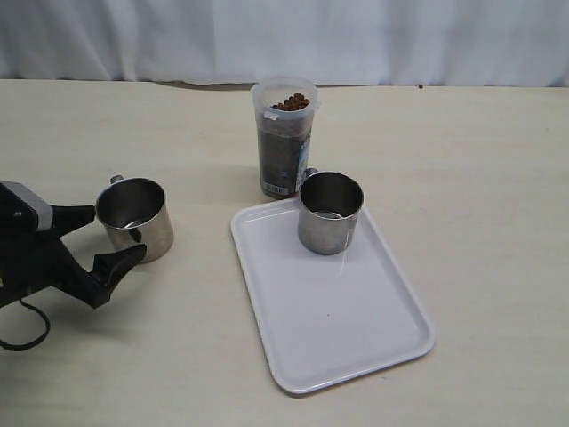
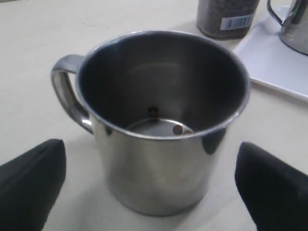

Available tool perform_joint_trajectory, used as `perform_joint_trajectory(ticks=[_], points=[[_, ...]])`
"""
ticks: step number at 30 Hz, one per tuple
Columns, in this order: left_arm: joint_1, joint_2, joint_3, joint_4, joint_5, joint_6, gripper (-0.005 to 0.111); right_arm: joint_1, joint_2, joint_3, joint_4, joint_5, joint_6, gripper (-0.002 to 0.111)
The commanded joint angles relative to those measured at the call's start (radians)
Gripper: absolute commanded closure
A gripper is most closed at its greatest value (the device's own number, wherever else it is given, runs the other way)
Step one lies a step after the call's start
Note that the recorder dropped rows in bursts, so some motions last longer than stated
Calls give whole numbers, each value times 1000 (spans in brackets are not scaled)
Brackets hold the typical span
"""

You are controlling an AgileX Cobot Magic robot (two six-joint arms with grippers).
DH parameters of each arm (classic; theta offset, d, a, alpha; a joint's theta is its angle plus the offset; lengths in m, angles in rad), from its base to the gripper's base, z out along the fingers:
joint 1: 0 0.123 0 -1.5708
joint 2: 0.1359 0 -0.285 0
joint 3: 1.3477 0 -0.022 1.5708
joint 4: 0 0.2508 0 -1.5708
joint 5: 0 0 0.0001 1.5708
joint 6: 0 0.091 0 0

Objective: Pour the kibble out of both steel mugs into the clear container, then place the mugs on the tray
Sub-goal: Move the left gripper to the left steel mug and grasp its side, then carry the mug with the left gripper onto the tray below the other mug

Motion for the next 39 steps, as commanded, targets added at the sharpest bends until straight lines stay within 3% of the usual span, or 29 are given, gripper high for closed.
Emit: perform_joint_trajectory(ticks=[1,13,20,24,27,31,32,35,39], points=[[0,49,-60,57,-22,-23,38,3,-4,5,3,1,-3,103],[-2,69,-209,205,-22,-141,38,3,-4,5,3,1,-3,103],[-76,107,-270,220,-14,-158,38,3,-4,5,3,1,-3,103],[-82,115,-288,197,-9,-158,39,3,-4,5,3,1,-3,103],[-82,115,-288,191,-22,-158,54,3,-4,5,3,1,-3,103],[-82,115,-288,210,-22,-158,101,3,-4,5,3,1,-3,103],[-82,108,-288,224,-22,-158,107,3,-4,5,3,1,-3,103],[-82,65,-288,276,-22,-186,107,3,-4,5,3,1,-3,103],[-82,-68,-288,463,-22,-337,107,3,-4,5,3,1,-3,103]])
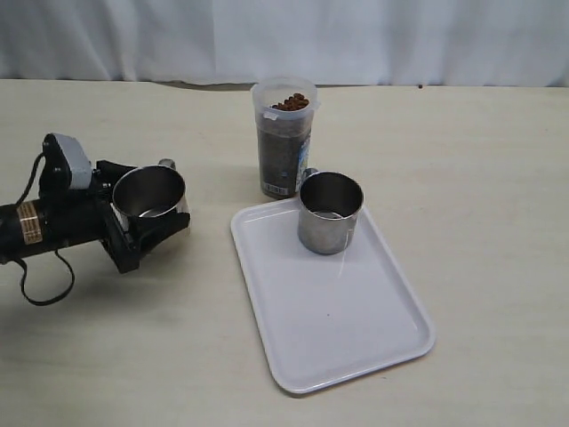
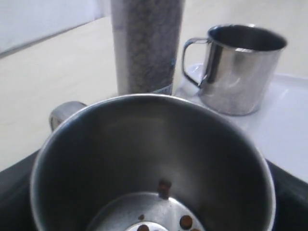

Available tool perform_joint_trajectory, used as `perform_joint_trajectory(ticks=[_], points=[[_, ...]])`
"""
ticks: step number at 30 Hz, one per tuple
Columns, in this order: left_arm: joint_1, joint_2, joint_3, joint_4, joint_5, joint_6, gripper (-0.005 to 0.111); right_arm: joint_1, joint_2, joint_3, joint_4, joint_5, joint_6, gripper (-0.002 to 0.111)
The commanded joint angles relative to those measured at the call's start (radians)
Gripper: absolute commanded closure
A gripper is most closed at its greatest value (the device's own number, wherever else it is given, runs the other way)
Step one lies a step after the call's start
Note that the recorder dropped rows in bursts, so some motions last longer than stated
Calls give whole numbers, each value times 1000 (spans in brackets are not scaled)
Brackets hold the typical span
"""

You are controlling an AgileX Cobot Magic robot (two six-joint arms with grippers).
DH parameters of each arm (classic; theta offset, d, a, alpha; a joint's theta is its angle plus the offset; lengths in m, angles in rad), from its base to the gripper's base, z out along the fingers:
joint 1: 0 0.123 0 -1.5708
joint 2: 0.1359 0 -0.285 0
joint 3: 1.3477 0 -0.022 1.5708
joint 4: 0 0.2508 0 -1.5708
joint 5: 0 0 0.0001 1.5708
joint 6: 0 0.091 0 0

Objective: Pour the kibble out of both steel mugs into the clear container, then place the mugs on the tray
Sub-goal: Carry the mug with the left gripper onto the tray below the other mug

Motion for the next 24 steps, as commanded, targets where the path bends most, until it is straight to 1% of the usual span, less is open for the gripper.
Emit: perform_joint_trajectory(ticks=[1,2,3,7,10,13,15,19,24], points=[[-12,-89,-5,166,-24,-99,107,3,-4,5,3,1,-3,103],[-17,-89,-5,178,-24,-99,107,3,-4,5,3,1,-3,103],[-46,-89,-5,192,-24,-99,107,3,-4,5,3,1,-3,103],[-178,-89,-17,155,-24,-97,107,3,-4,5,3,1,-3,103],[-286,-89,-71,136,-24,-99,107,3,-4,5,3,1,-3,103],[-371,-89,-124,132,-24,-119,107,3,-4,5,3,1,-3,103],[-415,-89,-151,132,42,-134,107,3,-4,5,3,1,-3,103],[-471,-56,-194,132,45,-134,107,3,-4,5,3,1,-3,103],[-491,33,-252,132,18,-150,107,3,-4,5,3,1,-3,103]])
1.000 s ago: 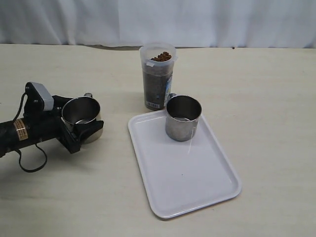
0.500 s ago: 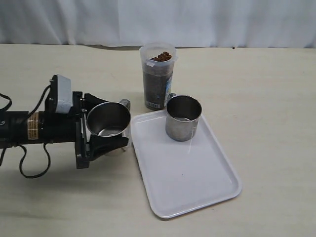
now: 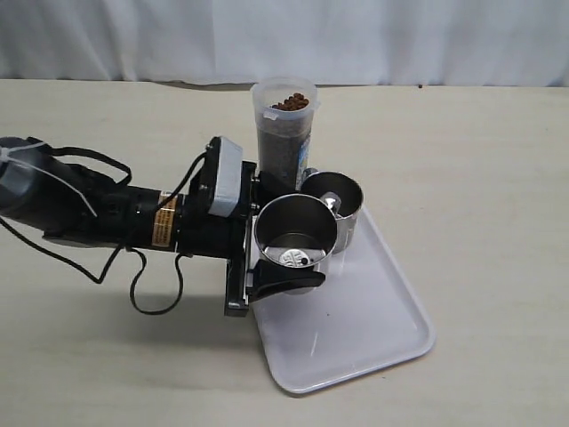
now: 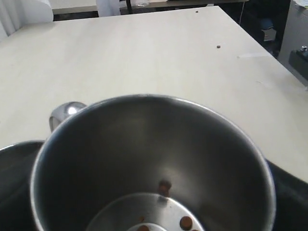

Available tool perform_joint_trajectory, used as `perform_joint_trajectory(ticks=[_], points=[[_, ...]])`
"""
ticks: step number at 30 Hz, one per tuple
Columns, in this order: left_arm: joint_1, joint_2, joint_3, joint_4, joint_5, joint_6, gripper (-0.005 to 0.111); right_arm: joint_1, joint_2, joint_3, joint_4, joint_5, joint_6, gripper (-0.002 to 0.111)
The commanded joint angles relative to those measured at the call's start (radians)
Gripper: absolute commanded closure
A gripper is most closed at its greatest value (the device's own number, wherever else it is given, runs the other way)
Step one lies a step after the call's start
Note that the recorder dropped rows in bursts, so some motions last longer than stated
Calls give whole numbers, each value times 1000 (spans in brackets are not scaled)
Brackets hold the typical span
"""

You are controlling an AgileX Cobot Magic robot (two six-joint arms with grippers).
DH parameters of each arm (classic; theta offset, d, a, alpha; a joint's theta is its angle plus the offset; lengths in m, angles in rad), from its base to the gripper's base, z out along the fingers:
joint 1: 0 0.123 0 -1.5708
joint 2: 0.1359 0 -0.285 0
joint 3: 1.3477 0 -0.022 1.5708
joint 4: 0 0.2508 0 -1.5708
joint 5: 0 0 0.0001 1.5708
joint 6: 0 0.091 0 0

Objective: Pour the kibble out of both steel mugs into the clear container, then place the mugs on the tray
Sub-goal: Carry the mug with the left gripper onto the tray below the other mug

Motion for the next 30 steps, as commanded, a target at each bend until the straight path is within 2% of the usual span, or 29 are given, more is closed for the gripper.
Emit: perform_joint_trajectory(ticks=[1,13,20,30], points=[[-13,76,-44,-16,-43,-28,107,3,-4,5,3,1,-3,103],[-13,167,-80,-11,-27,-26,107,3,-4,5,3,1,-3,103],[-13,167,-80,77,-2,-26,107,3,-4,5,3,1,-3,103],[-13,169,-80,11,56,-26,107,3,-4,5,3,1,-3,103]])
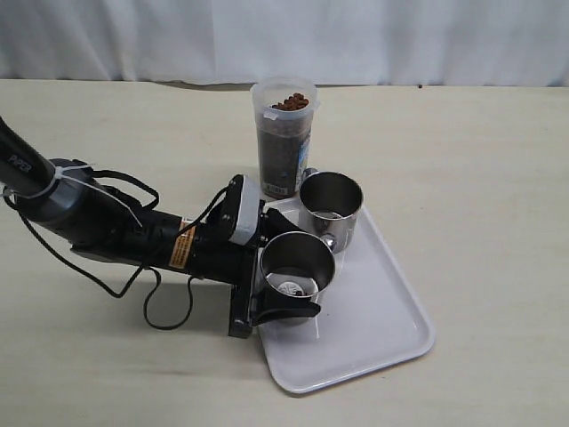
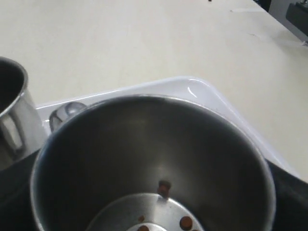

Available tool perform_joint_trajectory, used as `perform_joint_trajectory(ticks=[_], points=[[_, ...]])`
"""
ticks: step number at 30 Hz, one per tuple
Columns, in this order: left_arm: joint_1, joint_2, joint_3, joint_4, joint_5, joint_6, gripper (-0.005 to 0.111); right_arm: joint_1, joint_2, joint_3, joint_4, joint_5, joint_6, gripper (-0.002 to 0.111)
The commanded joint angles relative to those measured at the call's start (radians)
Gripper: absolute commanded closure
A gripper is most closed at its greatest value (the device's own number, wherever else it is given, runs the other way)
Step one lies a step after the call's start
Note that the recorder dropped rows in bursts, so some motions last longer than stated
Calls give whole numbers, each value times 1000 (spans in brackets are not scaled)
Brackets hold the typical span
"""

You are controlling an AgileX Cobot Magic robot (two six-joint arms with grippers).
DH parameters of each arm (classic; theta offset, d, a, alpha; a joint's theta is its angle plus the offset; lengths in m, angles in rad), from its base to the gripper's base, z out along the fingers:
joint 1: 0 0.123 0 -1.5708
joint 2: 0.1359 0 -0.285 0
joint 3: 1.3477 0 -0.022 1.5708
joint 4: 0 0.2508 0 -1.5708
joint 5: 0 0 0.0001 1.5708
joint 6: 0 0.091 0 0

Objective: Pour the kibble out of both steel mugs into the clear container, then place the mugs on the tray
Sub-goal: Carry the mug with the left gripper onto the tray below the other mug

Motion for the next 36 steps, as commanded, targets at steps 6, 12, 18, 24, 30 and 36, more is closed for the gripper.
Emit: perform_joint_trajectory(ticks=[6,12,18,24,30,36], points=[[-3,1,-6,-43,13,-5,106,3,-4,5,3,1,-3,103],[-3,1,-6,-43,-4,-5,68,3,-4,5,3,1,-3,103],[-3,1,-4,-41,-70,-5,45,3,-4,5,3,1,-3,103],[-3,1,-4,-51,-57,-5,43,3,-4,5,3,1,-3,103],[-3,1,-4,-53,-57,-5,32,3,-4,5,3,1,-3,103],[-1,1,-4,-38,-64,-10,30,3,-4,5,3,1,-3,103]])
